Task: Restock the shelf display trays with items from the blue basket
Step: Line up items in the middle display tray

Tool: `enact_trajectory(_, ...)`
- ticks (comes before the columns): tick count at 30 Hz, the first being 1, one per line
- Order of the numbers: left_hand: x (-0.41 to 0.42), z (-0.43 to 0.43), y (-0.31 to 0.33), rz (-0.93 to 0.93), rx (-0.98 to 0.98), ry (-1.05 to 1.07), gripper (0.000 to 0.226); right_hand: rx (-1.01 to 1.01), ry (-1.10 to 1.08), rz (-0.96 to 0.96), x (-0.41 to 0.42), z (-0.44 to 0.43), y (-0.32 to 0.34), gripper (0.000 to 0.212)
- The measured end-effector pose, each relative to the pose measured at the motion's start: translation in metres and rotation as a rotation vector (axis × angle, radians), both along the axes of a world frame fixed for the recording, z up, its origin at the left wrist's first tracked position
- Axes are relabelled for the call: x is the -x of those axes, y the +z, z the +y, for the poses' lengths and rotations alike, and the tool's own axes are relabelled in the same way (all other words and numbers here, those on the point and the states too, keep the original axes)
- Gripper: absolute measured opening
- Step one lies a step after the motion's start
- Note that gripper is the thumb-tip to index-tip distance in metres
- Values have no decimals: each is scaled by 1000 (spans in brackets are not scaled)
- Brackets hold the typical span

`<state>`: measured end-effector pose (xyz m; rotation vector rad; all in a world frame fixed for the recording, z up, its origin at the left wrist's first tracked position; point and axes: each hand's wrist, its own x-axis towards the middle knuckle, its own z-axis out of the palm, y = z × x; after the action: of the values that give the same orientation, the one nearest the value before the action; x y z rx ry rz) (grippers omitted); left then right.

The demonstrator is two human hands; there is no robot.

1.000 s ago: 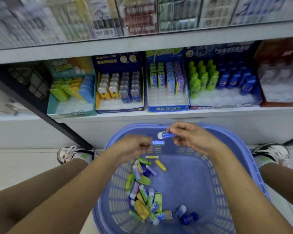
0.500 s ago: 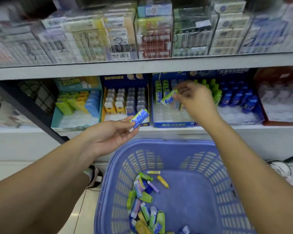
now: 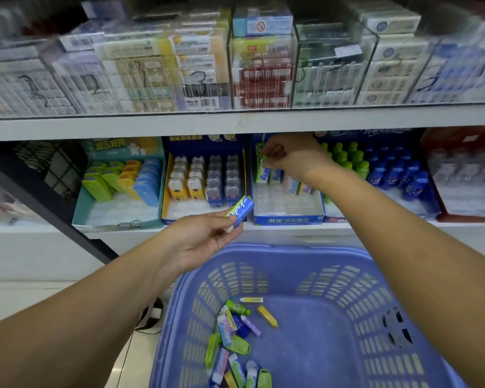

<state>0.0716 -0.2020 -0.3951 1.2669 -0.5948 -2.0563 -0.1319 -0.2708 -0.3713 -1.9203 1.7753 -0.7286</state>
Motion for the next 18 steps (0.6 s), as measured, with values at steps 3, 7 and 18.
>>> enact_trajectory(3, 0, -2, -3, 16, 6, -22, 11, -13, 24, 63, -3, -1, 2, 20)
enact_trajectory(7, 1, -4, -3, -90, 119, -95, 13, -12, 2, 116, -3, -3, 4, 22)
enact_trajectory(18, 11, -6, -1, -143, 269, -52, 14, -56, 55, 304, -15, -4, -1, 24)
